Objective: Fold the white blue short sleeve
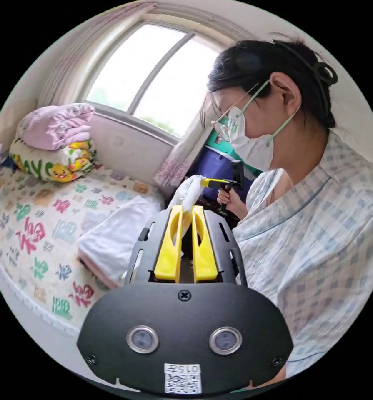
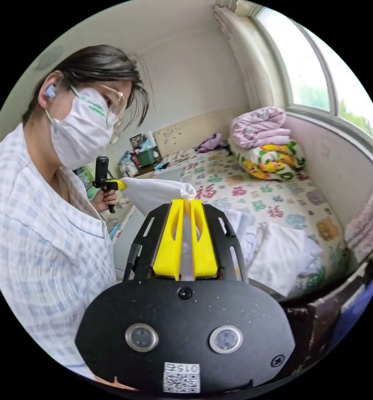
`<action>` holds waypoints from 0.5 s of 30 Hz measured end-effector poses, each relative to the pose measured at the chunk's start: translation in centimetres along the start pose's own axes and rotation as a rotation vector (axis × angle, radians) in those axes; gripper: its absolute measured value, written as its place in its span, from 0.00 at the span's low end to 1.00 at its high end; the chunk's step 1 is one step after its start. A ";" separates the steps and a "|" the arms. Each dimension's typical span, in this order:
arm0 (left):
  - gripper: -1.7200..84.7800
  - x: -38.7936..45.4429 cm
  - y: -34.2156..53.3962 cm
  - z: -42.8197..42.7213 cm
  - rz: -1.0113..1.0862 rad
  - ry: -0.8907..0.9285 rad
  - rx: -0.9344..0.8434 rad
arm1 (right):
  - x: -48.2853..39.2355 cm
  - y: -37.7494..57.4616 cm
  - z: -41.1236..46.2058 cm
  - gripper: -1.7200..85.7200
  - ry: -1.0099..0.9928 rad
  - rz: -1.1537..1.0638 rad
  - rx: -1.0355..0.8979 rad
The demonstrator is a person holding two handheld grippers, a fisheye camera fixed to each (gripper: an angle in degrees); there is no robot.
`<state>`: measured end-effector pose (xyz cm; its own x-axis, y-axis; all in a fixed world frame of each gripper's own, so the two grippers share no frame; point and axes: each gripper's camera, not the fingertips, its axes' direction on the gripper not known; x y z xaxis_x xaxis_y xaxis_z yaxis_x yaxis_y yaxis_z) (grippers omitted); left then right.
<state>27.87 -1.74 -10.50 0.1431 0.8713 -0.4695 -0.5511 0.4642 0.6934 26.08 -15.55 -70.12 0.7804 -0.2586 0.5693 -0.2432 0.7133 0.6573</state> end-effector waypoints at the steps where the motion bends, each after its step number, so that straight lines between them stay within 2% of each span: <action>1: 0.05 -0.6 -0.6 1.6 0.002 0.040 0.003 | 0.6 -0.5 -3.0 0.05 0.067 0.008 0.029; 4: 0.04 -3.2 -3.0 9.3 0.015 0.178 -0.006 | 1.7 -1.7 -7.7 0.05 0.245 0.019 0.072; 6: 0.04 -5.8 -4.2 15.5 0.009 0.197 -0.053 | 2.9 -2.7 -7.8 0.05 0.394 0.047 0.022; 8: 0.04 -8.1 -4.5 20.5 -0.016 0.200 -0.112 | 5.4 -4.3 -5.1 0.06 0.584 0.069 -0.113; 10: 0.04 -10.6 -4.3 24.9 -0.044 0.170 -0.170 | 7.8 -4.5 -2.7 0.06 0.653 0.079 -0.169; 15: 0.04 -14.6 -1.9 35.0 -0.037 0.137 -0.268 | 14.1 -2.0 0.5 0.05 0.632 0.235 -0.206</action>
<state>55.64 -9.74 14.18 0.0651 0.8163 -0.5740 -0.7476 0.4209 0.5137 37.30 -20.95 -63.15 0.9209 0.3006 0.2481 -0.3810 0.8288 0.4098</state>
